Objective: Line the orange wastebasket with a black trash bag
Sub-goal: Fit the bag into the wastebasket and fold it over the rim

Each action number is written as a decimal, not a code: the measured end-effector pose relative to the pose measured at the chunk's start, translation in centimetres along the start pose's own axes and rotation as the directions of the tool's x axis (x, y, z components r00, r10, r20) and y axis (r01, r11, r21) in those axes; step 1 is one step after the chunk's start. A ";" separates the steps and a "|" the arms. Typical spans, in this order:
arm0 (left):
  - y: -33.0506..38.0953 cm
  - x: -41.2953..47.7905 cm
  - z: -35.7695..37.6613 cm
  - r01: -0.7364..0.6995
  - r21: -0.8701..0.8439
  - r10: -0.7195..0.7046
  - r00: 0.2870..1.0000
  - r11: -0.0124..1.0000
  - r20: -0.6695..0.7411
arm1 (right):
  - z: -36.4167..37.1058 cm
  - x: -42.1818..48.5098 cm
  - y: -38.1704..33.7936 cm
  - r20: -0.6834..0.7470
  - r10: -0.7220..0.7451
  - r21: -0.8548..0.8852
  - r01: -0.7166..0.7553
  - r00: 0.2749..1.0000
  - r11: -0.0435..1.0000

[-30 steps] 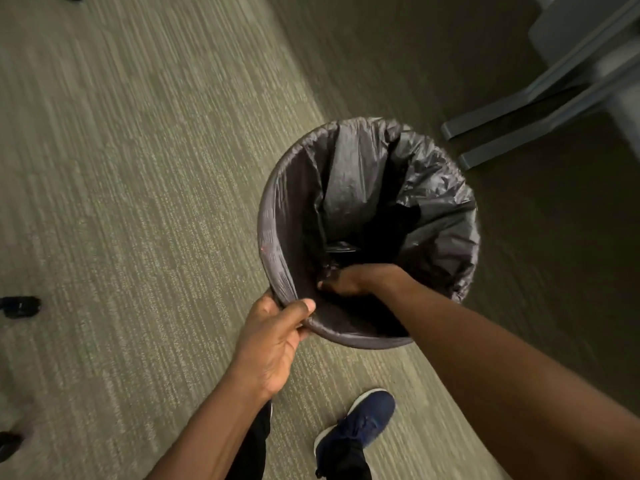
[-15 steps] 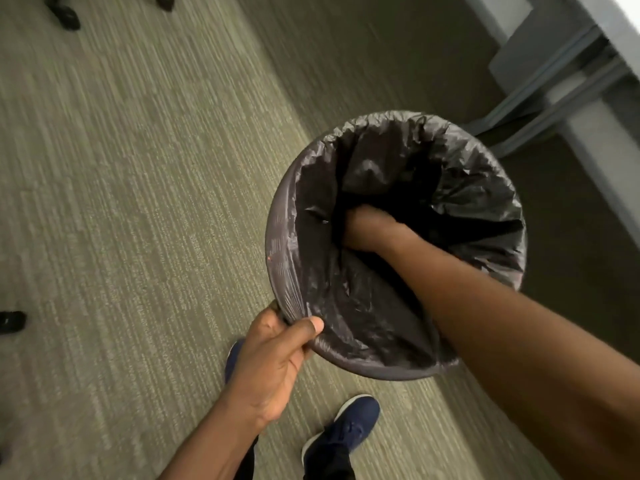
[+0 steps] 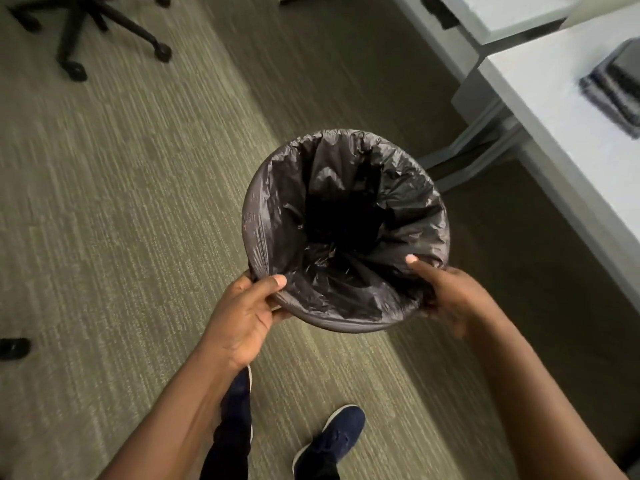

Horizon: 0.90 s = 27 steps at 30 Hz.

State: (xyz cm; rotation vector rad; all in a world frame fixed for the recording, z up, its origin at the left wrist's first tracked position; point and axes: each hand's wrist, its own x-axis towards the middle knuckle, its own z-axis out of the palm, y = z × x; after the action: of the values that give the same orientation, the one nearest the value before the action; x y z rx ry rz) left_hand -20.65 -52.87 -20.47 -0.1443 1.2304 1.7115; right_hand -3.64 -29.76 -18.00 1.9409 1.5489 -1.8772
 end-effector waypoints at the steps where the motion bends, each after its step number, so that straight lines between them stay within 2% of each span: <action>1: 0.4 0.1 0.5 0.009 -0.007 -0.009 1.000 1.000 0.006 | 0.0 0.1 0.4 0.033 0.055 0.120 -0.059 0.998 0.991; 7: 0.1 0.2 3.5 -0.030 -0.038 0.029 1.000 0.999 -0.008 | -0.3 -0.7 0.6 -0.045 0.143 0.391 -0.114 0.989 0.913; 11: -3.1 -0.8 6.6 -0.056 0.124 0.058 0.998 0.991 -0.012 | -0.6 -1.7 0.7 -0.021 0.185 0.479 -0.152 0.983 0.865; 14: -5.1 -1.3 9.3 -0.129 0.272 0.147 0.988 0.954 -0.046 | -1.1 -2.2 0.9 -0.009 0.213 0.557 -0.172 0.977 0.812; 18: -6.2 -1.5 12.6 -0.229 0.433 0.333 0.926 0.872 -0.179 | -1.8 -2.9 1.3 0.033 0.243 0.617 -0.211 0.970 0.758; 20: -6.4 -1.5 14.0 -0.211 0.493 0.387 0.876 0.844 -0.289 | -2.3 -3.3 1.4 0.048 0.245 0.641 -0.218 0.968 0.736; 22: -6.4 -1.3 15.3 -0.148 0.377 0.315 0.845 0.914 -0.432 | -2.7 -3.5 1.5 0.039 0.245 0.666 -0.208 0.969 0.716; 24: -6.2 -1.0 16.4 -0.044 0.078 0.078 0.858 0.996 -0.508 | -3.0 -3.6 1.7 0.007 0.244 0.679 -0.184 0.970 0.711; 26: -5.9 -0.8 16.9 0.059 -0.182 -0.139 0.873 0.981 -0.467 | -3.2 -3.4 1.9 -0.028 0.241 0.693 -0.155 0.970 0.704; 27: -5.9 -0.7 16.9 0.081 -0.260 -0.191 0.881 0.962 -0.434 | -3.3 -3.2 2.0 -0.044 0.244 0.703 -0.144 0.969 0.697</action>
State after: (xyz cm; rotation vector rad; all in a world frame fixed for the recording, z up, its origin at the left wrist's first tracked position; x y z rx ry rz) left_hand -8.85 -40.19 -15.84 -0.8006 1.3057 1.7470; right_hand 0.73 -30.69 -15.79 2.4084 0.5967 -2.5026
